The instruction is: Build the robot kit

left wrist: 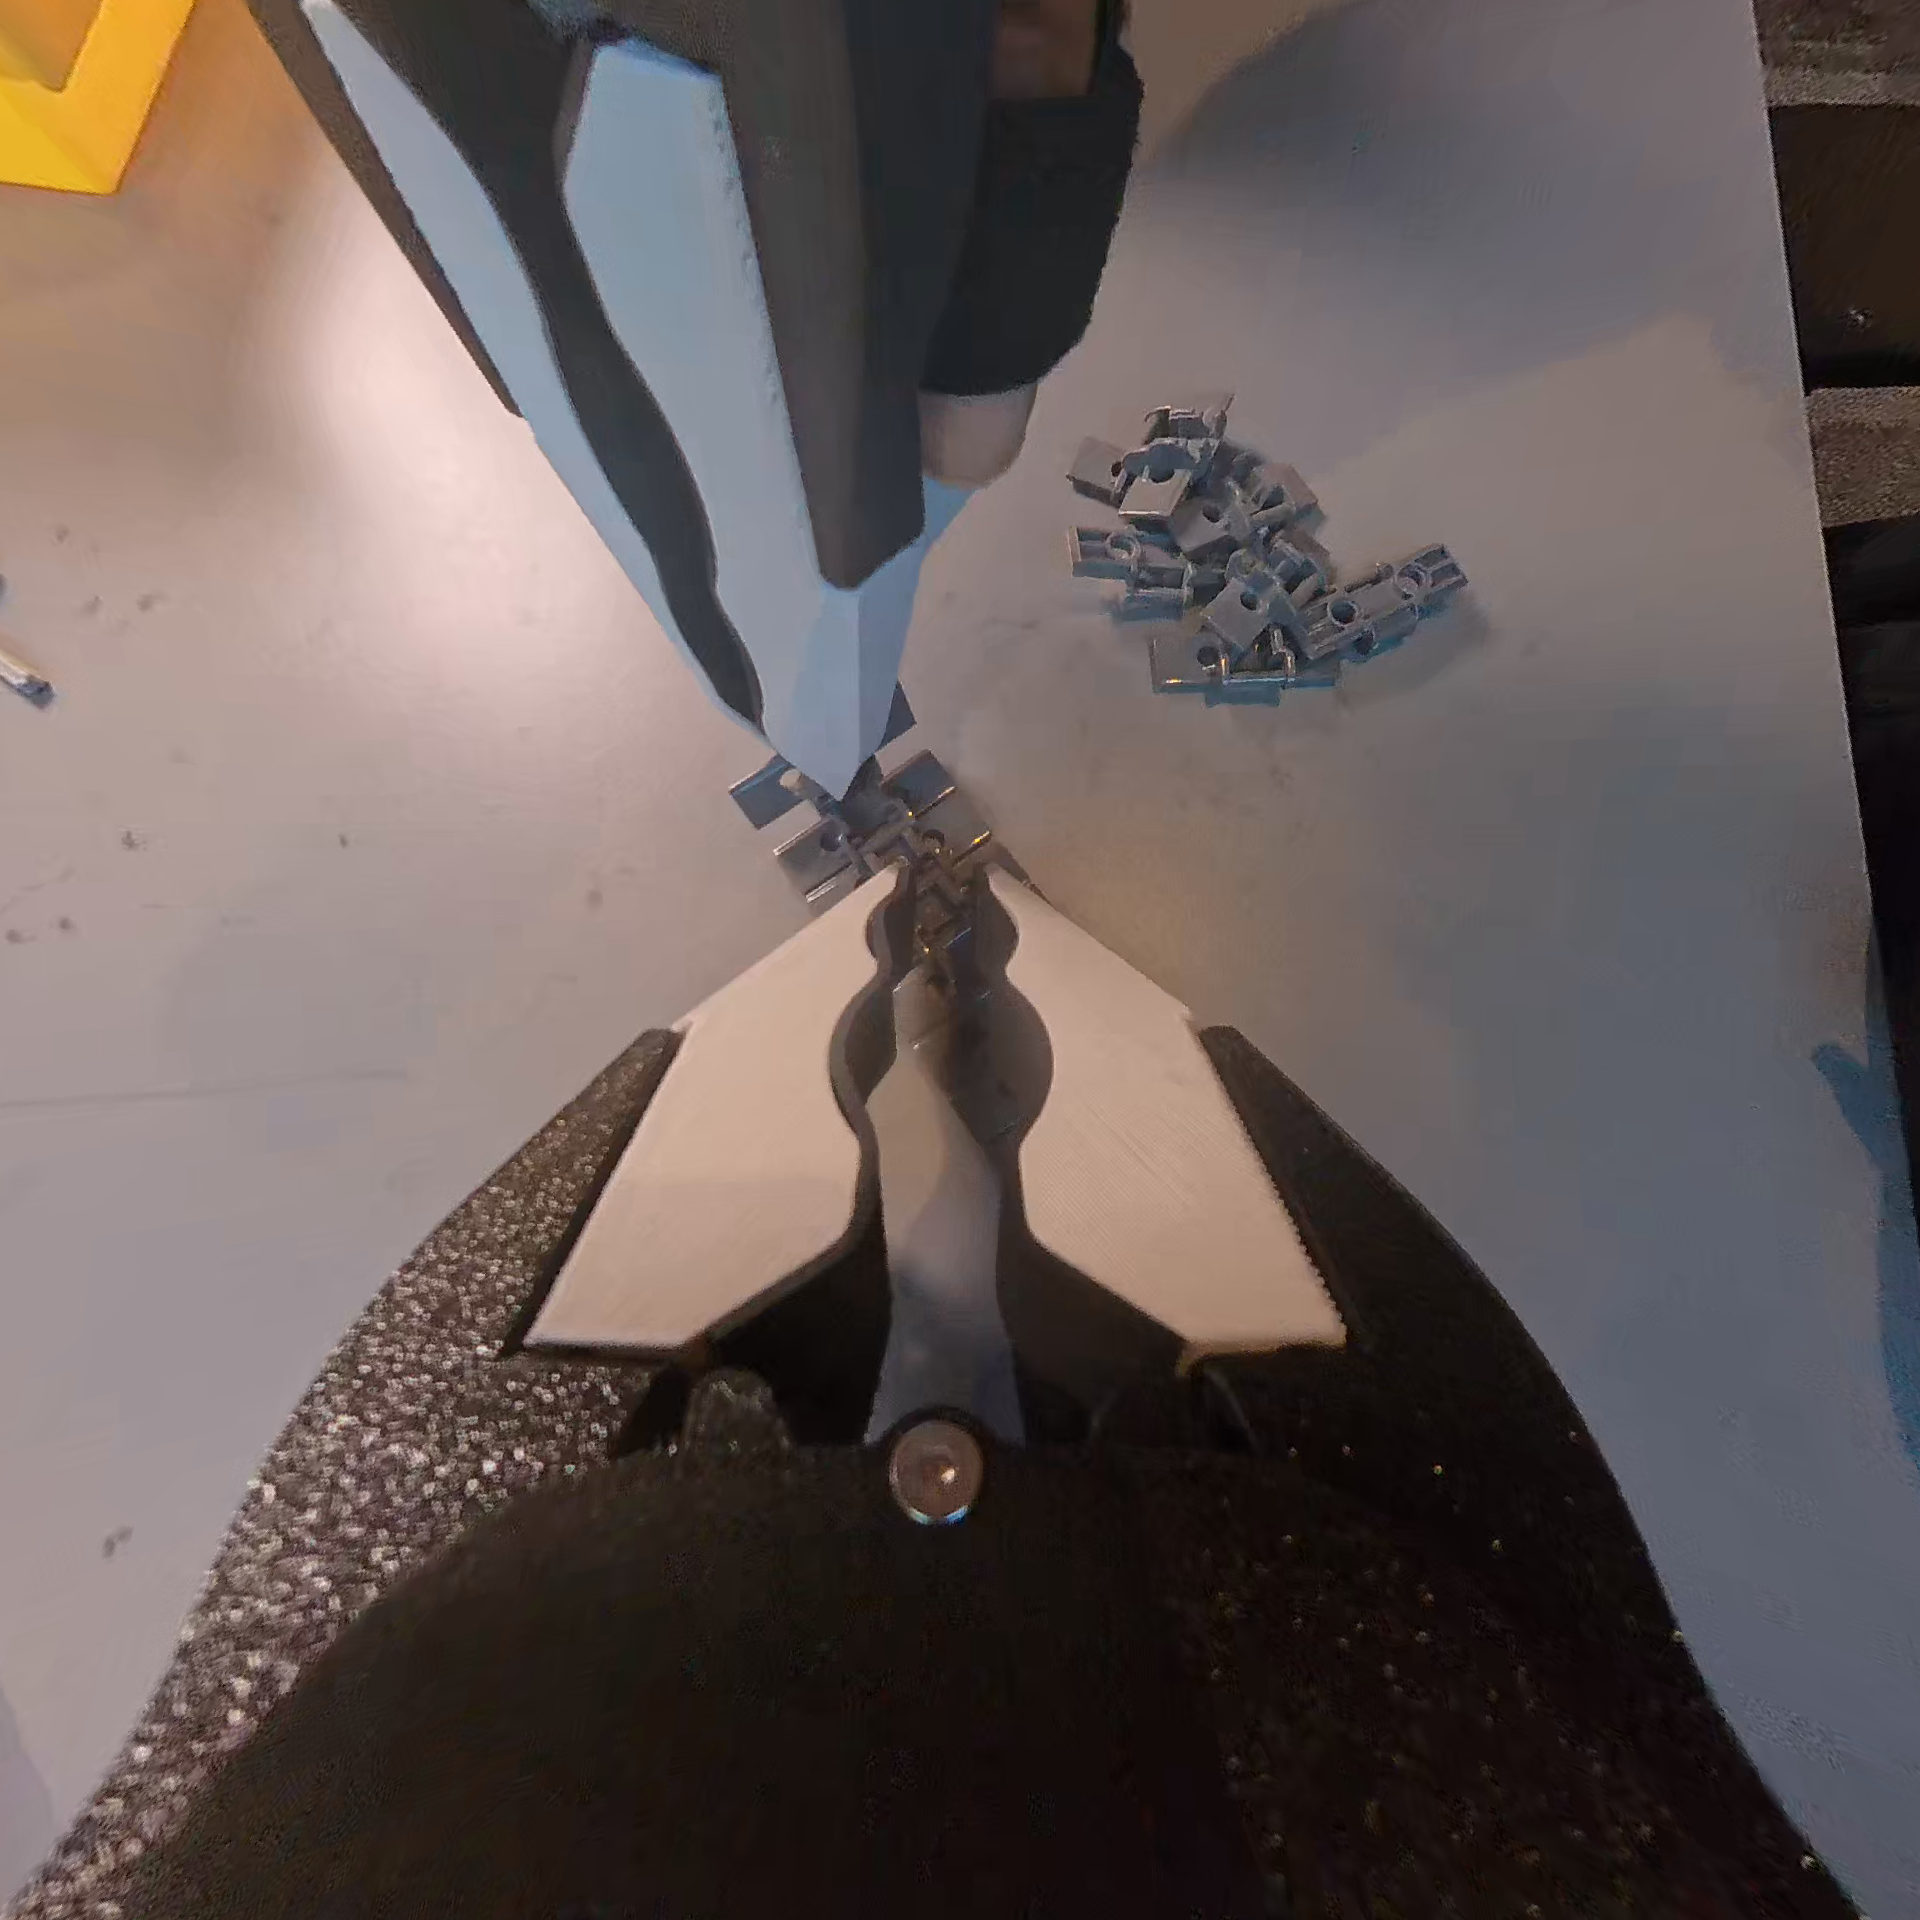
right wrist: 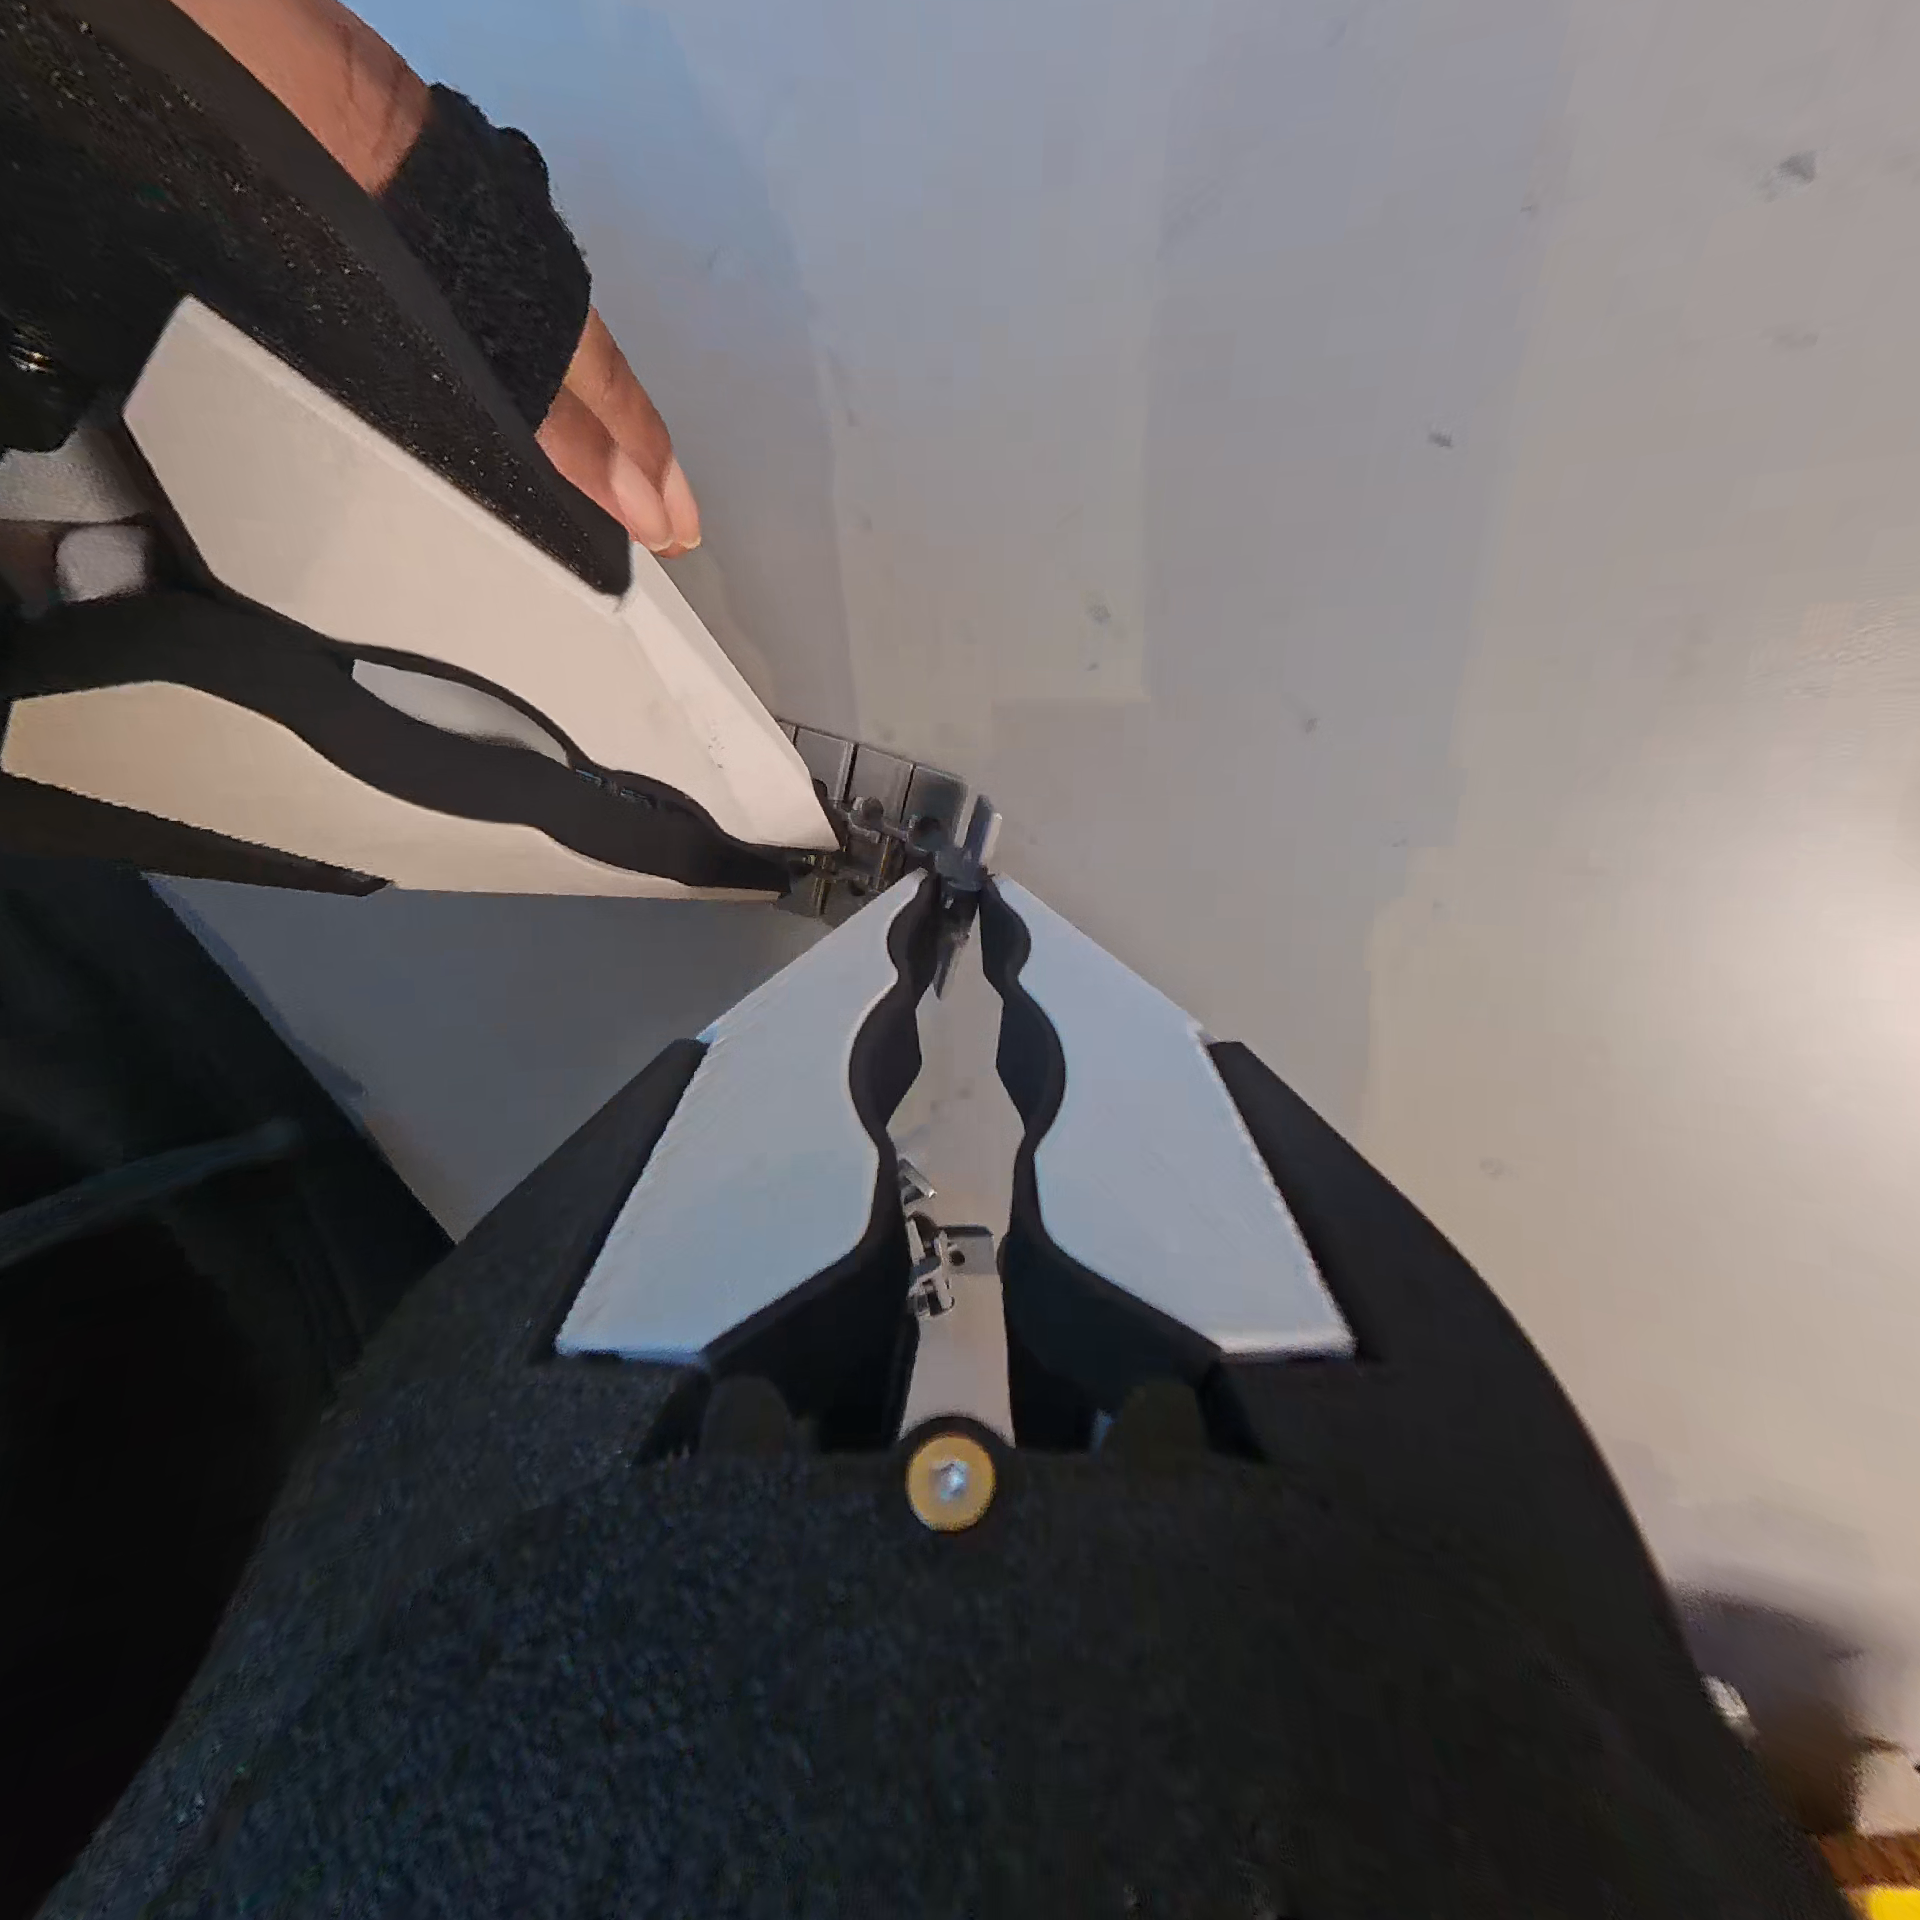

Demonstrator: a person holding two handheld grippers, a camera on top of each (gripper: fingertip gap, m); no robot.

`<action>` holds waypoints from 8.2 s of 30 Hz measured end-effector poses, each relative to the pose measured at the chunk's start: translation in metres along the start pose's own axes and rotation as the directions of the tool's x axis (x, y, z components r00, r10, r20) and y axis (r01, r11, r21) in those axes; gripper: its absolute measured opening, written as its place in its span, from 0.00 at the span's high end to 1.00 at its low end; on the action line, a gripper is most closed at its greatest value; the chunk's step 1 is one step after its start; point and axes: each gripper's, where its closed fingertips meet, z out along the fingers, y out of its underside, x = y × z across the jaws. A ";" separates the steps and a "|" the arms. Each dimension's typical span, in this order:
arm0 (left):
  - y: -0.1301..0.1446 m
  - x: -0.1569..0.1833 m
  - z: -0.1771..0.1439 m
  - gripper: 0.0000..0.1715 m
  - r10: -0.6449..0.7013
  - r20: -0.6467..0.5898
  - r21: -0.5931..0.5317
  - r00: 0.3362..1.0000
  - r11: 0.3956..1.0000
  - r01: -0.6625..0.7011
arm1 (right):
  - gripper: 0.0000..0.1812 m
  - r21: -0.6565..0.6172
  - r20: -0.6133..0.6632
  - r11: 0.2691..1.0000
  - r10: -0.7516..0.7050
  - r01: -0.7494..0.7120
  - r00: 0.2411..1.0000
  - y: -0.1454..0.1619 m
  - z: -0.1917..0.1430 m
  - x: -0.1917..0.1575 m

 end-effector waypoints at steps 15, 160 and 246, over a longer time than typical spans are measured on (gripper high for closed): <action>0.001 0.003 0.001 0.95 0.009 -0.009 0.001 1.000 1.000 -0.009 | 0.87 0.026 -0.001 0.998 -0.054 0.054 0.999 -0.003 -0.001 0.003; 0.004 -0.001 0.001 0.88 0.022 -0.008 0.002 1.000 1.000 -0.022 | 0.97 -0.162 0.079 0.978 0.142 -0.128 0.987 0.002 -0.003 -0.006; -0.077 0.023 -0.067 0.99 0.563 0.505 0.235 0.655 0.640 -0.732 | 0.82 0.821 0.301 0.548 -0.178 -0.160 0.937 0.016 -0.105 -0.069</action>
